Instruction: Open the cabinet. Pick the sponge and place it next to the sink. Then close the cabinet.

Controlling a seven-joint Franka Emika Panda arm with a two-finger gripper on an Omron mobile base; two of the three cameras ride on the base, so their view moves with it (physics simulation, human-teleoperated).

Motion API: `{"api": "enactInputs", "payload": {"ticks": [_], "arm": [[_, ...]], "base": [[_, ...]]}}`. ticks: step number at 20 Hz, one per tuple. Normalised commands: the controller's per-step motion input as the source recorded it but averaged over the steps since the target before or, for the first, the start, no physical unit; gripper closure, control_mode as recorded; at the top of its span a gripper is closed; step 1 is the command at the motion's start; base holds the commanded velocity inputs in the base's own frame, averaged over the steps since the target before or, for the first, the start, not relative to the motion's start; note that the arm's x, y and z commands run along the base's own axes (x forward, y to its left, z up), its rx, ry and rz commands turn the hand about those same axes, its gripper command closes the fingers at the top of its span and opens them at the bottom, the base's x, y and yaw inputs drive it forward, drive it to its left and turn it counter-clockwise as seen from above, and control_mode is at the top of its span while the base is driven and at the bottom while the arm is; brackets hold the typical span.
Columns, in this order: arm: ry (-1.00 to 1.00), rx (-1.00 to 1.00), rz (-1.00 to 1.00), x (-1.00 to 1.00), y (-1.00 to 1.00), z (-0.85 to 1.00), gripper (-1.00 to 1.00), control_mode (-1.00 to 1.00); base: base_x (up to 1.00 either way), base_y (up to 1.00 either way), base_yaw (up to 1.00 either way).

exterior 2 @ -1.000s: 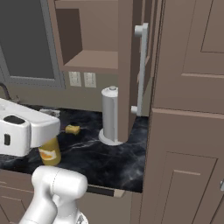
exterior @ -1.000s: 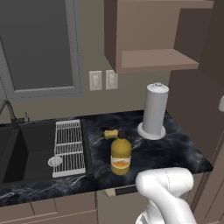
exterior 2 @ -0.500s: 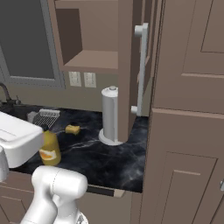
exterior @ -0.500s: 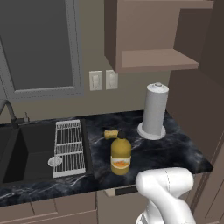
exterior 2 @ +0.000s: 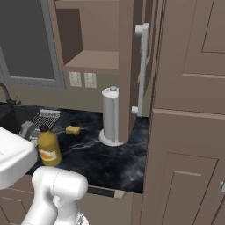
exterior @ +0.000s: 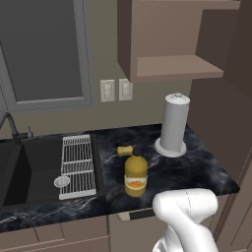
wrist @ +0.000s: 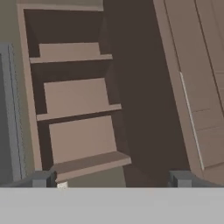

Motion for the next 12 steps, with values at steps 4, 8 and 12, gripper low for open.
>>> {"api": "enactInputs", "payload": {"ticks": [4, 8, 12], "arm": [[-0.03, -0.04, -0.18, -0.21, -0.40, 0.01, -1.00, -1.00], [-0.01, -0.02, -0.11, -0.02, -0.42, 0.00, -1.00, -1.00], [0.00, -0.01, 0.00, 0.15, -0.47, 0.00, -1.00, -1.00]], "base": [[0.00, 0.00, 0.00], [0.00, 0.00, 0.00], [0.00, 0.00, 0.00]]}}
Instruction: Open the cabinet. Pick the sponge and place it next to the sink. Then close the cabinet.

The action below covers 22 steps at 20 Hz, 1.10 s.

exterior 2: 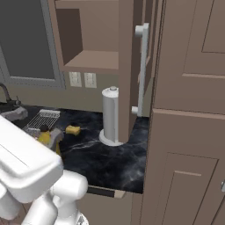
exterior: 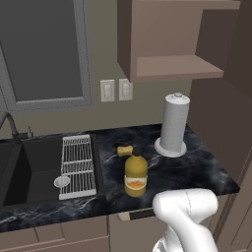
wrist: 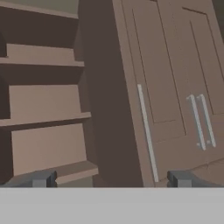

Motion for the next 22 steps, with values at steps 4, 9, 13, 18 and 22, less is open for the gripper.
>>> {"api": "enactInputs", "payload": {"ticks": [4, 9, 13, 18, 22], "arm": [[0.00, 0.00, 0.03, 0.15, -0.50, 0.00, -1.00, -1.00], [0.00, 0.00, 0.07, 0.04, -0.44, 0.00, -1.00, -1.00], [0.00, 0.00, 0.16, 0.03, -0.04, 0.00, -1.00, -1.00], [0.00, 0.00, 0.22, 0.12, 0.00, 0.00, -1.00, -1.00], [0.00, 0.00, 0.12, 0.03, -0.22, 0.00, -1.00, -1.00]], "base": [[0.00, 0.00, 0.00], [0.00, 0.00, 0.00], [0.00, 0.00, 0.00], [0.00, 0.00, 0.00], [0.00, 0.00, 0.00]]}}
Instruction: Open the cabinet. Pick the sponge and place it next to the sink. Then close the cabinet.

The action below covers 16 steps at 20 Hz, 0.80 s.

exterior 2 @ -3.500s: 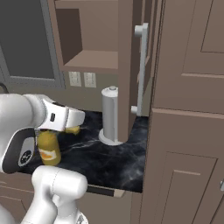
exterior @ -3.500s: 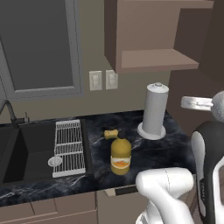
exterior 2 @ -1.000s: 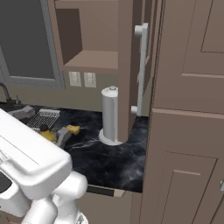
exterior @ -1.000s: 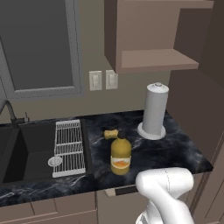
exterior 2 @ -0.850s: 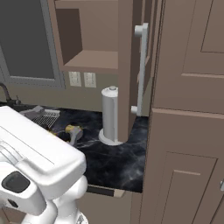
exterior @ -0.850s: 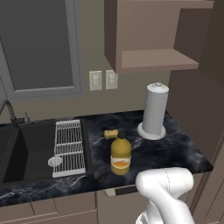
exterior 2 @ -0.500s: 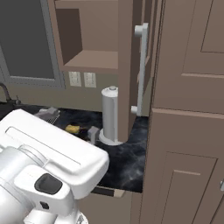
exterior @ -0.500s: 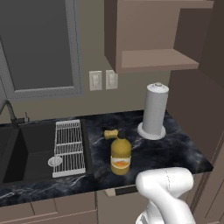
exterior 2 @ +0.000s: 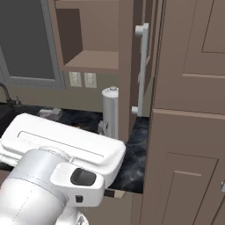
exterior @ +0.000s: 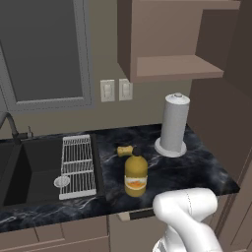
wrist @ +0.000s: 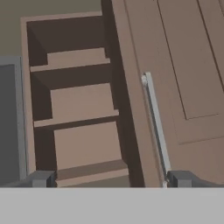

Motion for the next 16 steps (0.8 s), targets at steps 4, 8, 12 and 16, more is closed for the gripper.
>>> {"api": "enactInputs", "payload": {"ticks": [4, 8, 12, 16], "arm": [[0.01, 0.00, 0.00, 0.05, -0.50, 0.00, -1.00, -1.00], [0.01, 0.00, 0.00, 0.29, -0.22, -0.05, -1.00, -1.00], [0.02, 0.00, 0.00, 0.53, 0.00, -0.18, -1.00, -1.00], [0.01, 0.00, 0.00, 0.52, 0.00, -0.21, -1.00, -1.00]], "base": [[0.00, 0.00, 0.00], [0.00, 0.00, 0.00], [0.00, 0.00, 0.00], [0.00, 0.00, 0.00]]}}
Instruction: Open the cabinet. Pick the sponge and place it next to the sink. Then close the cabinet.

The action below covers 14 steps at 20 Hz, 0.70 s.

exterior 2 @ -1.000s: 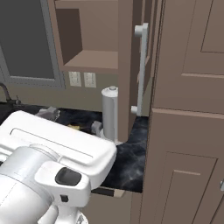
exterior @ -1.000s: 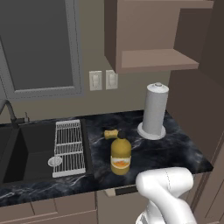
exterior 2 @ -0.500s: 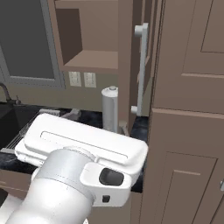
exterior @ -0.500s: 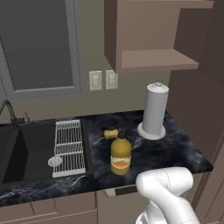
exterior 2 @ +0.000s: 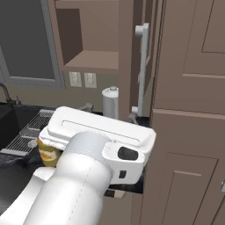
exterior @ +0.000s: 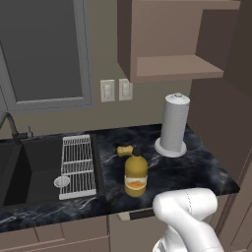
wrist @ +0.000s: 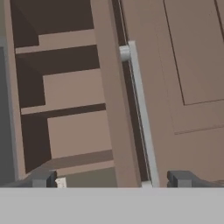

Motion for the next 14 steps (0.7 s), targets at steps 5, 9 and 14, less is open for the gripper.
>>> {"api": "enactInputs", "payload": {"ticks": [5, 9, 14], "arm": [[0.00, 0.00, 0.00, 0.31, -0.07, -0.04, -1.00, -1.00], [0.00, 0.00, 0.00, 0.13, -0.03, 0.00, -1.00, -1.00], [0.00, 0.00, 0.00, 0.13, -0.04, 0.00, -1.00, -1.00]], "base": [[0.00, 0.00, 0.00], [0.00, 0.00, 0.00], [0.00, 0.00, 0.00]]}}
